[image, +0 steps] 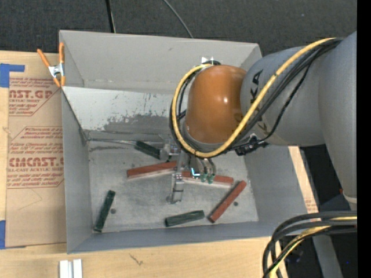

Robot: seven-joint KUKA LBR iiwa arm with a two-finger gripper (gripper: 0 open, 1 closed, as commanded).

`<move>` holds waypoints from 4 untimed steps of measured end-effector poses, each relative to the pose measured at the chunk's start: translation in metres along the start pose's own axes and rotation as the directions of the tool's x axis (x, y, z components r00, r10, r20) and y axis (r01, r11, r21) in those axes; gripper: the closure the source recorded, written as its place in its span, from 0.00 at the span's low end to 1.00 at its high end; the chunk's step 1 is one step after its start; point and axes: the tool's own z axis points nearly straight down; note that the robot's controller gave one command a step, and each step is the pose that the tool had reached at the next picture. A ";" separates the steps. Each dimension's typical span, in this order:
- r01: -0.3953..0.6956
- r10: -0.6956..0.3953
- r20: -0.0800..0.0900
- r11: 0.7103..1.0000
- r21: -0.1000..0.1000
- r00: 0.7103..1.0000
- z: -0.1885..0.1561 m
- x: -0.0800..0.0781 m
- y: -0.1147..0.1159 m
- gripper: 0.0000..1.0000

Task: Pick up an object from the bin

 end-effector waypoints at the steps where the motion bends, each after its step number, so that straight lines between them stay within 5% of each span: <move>1: -0.001 0.001 0.007 1.000 -0.001 1.000 -0.004 -0.002 0.000 0.00; 2: -0.057 0.057 0.015 0.998 -0.003 0.998 0.040 -0.013 0.008 0.00; 4: -0.172 0.172 0.004 0.985 0.000 0.985 0.071 -0.023 0.001 0.00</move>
Offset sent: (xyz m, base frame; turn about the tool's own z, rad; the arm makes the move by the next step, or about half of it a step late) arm 0.0182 0.0144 -0.0840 0.1034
